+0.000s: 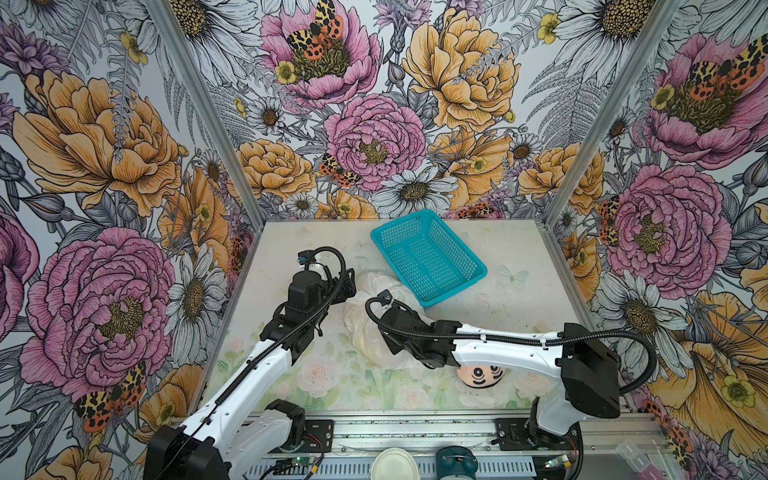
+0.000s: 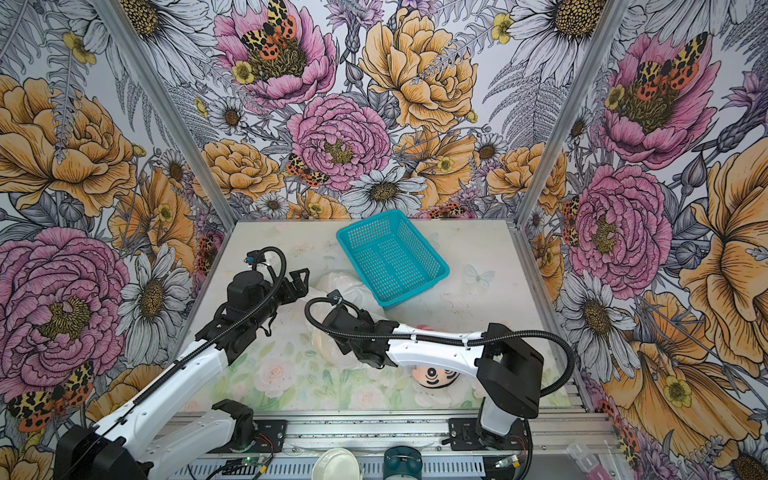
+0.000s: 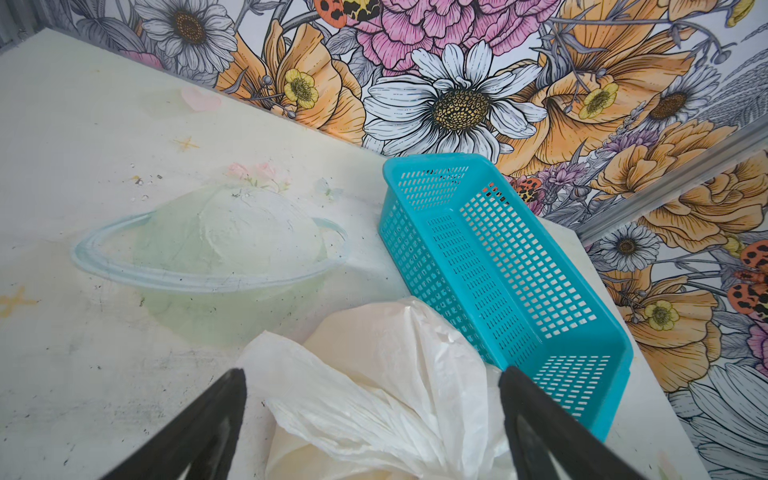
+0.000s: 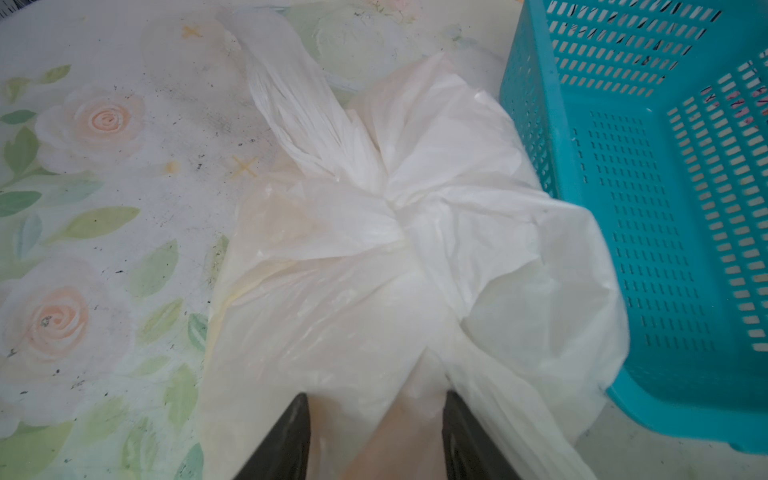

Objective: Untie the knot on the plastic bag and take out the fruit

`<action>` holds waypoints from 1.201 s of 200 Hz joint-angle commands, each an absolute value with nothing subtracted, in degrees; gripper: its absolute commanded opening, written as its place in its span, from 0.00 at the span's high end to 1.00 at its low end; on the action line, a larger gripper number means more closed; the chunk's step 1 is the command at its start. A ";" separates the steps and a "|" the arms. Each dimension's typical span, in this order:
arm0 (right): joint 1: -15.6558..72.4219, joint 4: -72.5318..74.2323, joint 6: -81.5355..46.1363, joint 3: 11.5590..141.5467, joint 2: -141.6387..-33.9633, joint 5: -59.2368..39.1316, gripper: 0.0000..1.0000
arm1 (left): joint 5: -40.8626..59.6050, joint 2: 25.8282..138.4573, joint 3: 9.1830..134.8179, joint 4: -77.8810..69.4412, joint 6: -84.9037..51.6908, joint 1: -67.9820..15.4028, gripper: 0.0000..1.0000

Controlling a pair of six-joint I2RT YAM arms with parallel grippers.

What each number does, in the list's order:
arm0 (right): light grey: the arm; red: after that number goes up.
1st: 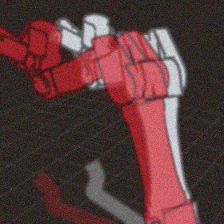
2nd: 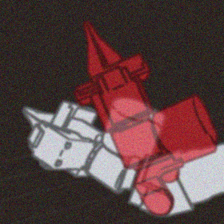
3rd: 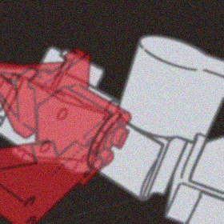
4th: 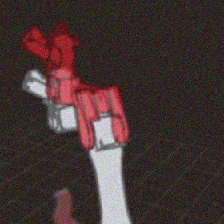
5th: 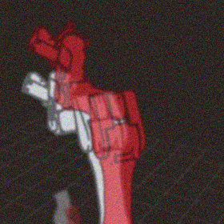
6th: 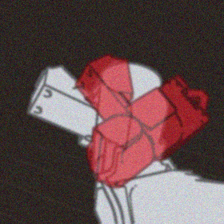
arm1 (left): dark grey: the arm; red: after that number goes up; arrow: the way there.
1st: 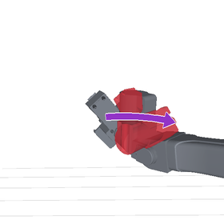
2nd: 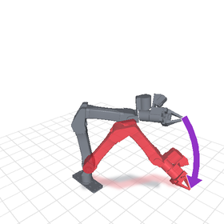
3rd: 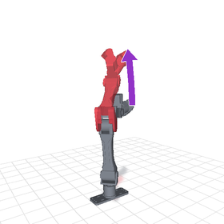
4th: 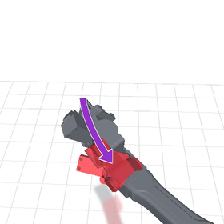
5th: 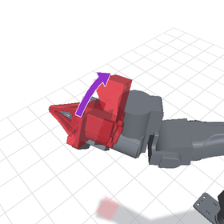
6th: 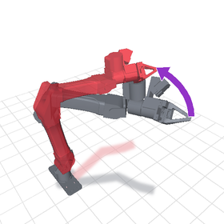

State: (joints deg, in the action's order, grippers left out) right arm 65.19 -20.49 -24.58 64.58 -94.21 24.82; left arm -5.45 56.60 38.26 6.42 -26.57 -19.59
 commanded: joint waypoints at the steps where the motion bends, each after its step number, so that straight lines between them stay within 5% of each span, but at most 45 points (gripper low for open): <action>1: 64.76 -21.24 -25.84 65.64 -95.24 24.40 0.52 | -4.59 55.28 37.26 4.06 -26.57 -18.90 0.04; 17: 64.25 -21.23 -25.97 65.74 -95.61 23.13 0.52 | -4.38 55.28 37.05 3.60 -27.02 -18.58 0.02; 50: 64.26 -21.29 -25.79 66.31 -96.45 21.50 0.37 | -2.16 56.02 37.34 3.27 -27.34 -18.17 0.01; 87: 64.24 -21.36 -25.76 67.25 -98.55 20.53 0.35 | -0.73 56.68 37.52 2.81 -27.22 -18.36 0.01; 102: 64.21 -21.44 -25.84 67.59 -99.05 20.22 0.43 | -0.46 56.68 37.53 2.81 -27.19 -18.37 0.01; 134: 64.24 -21.36 -25.98 67.01 -97.57 20.52 1.00 | 1.09 57.36 37.79 2.46 -27.29 -18.53 0.01; 240: 65.42 -18.54 -24.07 64.03 -93.80 21.54 1.00 | 16.82 72.85 45.88 2.55 -28.09 -21.01 0.12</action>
